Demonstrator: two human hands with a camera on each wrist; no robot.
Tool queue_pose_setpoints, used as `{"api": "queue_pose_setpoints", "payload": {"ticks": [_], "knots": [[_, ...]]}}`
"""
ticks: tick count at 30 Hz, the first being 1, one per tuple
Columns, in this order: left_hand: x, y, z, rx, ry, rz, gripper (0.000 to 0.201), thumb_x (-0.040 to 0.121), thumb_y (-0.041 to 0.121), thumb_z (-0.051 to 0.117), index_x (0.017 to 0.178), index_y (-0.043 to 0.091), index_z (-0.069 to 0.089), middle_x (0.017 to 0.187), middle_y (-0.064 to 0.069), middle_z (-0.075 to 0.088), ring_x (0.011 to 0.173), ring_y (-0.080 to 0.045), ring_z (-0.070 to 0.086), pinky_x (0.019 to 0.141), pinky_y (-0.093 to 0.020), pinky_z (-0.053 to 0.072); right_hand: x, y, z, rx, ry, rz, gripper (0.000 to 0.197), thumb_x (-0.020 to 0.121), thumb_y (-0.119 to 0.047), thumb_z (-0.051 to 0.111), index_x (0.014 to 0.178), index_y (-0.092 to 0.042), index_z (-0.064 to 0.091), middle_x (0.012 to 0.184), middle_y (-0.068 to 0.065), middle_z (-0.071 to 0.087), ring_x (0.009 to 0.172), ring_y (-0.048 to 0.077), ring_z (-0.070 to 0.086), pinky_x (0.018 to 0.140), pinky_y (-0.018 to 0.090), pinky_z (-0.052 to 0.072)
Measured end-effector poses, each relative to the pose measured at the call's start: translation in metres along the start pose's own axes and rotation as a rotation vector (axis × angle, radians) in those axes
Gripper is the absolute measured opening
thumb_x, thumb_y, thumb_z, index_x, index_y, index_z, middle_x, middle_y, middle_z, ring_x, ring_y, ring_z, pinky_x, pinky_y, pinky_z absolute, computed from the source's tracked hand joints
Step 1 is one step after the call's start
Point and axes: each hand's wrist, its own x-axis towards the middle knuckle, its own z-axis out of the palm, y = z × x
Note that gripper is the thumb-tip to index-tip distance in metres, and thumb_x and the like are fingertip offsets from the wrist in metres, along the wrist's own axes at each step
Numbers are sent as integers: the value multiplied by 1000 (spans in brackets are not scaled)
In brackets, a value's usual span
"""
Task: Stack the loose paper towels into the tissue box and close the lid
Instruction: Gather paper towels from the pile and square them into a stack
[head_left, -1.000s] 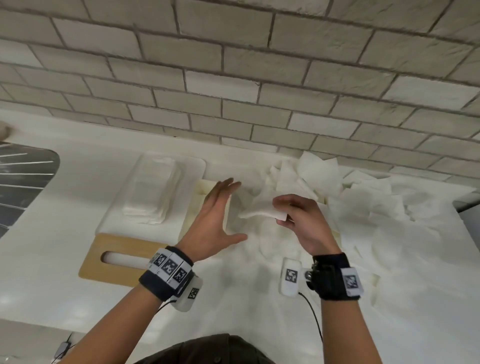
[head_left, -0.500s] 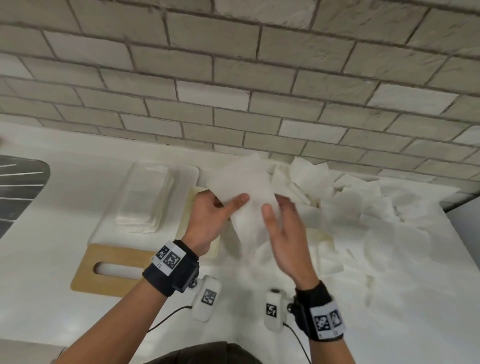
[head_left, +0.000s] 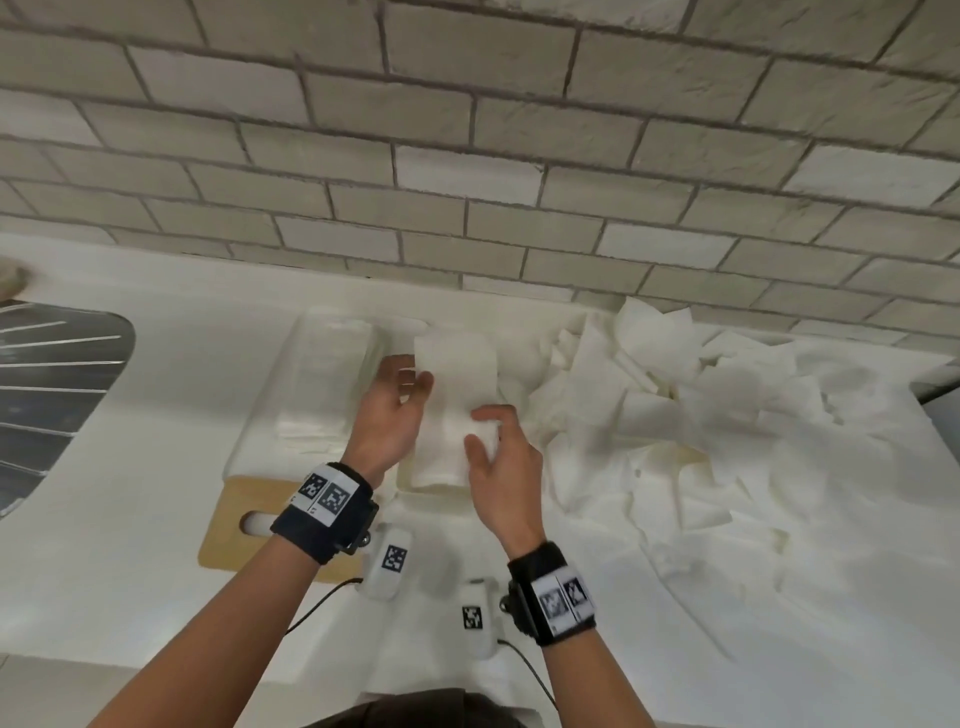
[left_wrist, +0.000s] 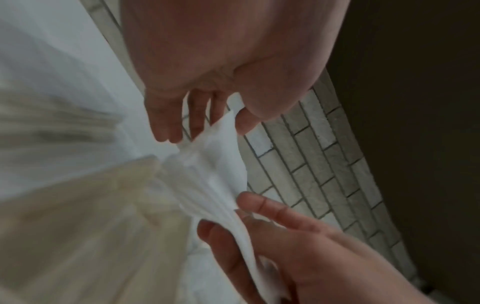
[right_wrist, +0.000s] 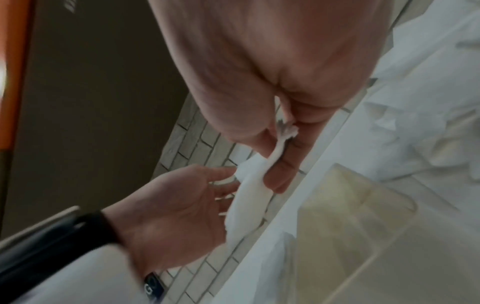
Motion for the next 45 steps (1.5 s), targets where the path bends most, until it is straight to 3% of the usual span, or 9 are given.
{"api": "queue_pose_setpoints", "payload": {"ticks": [5, 12, 18, 24, 28, 32, 38, 42, 45], "knots": [[-11, -57, -14, 320, -179, -212, 62, 100, 23, 68, 153, 13, 37, 135, -14, 56, 124, -32, 61, 105, -43, 52, 35, 17, 58, -264, -313, 260, 40, 104, -4, 58, 142, 0, 49, 141, 21, 57, 128, 33, 61, 99, 28, 49], [-25, -82, -5, 493, -213, -155, 66, 93, 1, 61, 154, 17, 41, 135, -15, 65, 121, -32, 64, 102, -45, 53, 35, 13, 70, -533, -469, 273, 62, 100, -6, 68, 153, -2, 36, 143, 24, 53, 129, 38, 59, 102, 38, 52], [-40, -72, -1, 494, -102, -23, 65, 96, 9, 70, 154, 18, 43, 147, -14, 48, 130, -35, 54, 109, -47, 48, 27, 29, -23, -461, 0, -9, 27, 100, -20, 63, 127, -13, 61, 117, 14, 72, 105, 33, 70, 87, 41, 58], [-63, -44, 20, 324, -123, 208, 39, 97, 9, 71, 132, 22, 59, 125, 7, 69, 117, -11, 63, 102, -34, 54, 26, 139, -81, -877, -315, 252, 95, 85, -33, 81, 158, -8, 25, 164, 17, 29, 150, 38, 40, 118, 52, 43], [-73, -23, 49, 255, -251, 270, 26, 99, 9, 70, 119, 25, 67, 110, 16, 74, 109, 1, 68, 93, -15, 53, 27, 168, -105, -752, -191, 188, 41, 90, -12, 67, 129, -15, 55, 125, 8, 66, 112, 35, 67, 87, 43, 57], [-70, -11, 81, 268, -331, 321, 23, 100, 14, 71, 119, 27, 68, 116, 20, 72, 113, 3, 65, 98, -24, 55, 39, 163, -136, -395, -57, 165, 18, 100, -18, 66, 118, -17, 69, 104, 1, 75, 104, 32, 70, 80, 32, 51], [-50, 24, 117, 313, -334, 371, 80, 89, 42, 84, 154, 33, 38, 153, 14, 43, 138, -9, 46, 115, -29, 40, 58, 80, -204, -299, -148, -195, 18, 108, -16, 58, 121, -20, 69, 104, -12, 74, 90, 3, 63, 78, 7, 42], [-30, 52, 123, 233, -380, 369, 114, 74, 53, 95, 162, 38, 23, 160, 13, 39, 148, -4, 36, 120, -28, 34, 66, 19, -246, -229, -345, -272, 12, 110, -22, 58, 108, -30, 66, 96, -11, 74, 91, 7, 69, 78, 18, 48], [-23, 74, 118, 43, -492, 313, 89, 79, 39, 96, 151, 41, 45, 137, 10, 67, 128, -4, 63, 111, -35, 53, 72, -6, -256, -37, -386, -206, 12, 110, -20, 59, 109, -27, 69, 99, -11, 75, 94, 12, 71, 80, 23, 51]]}}
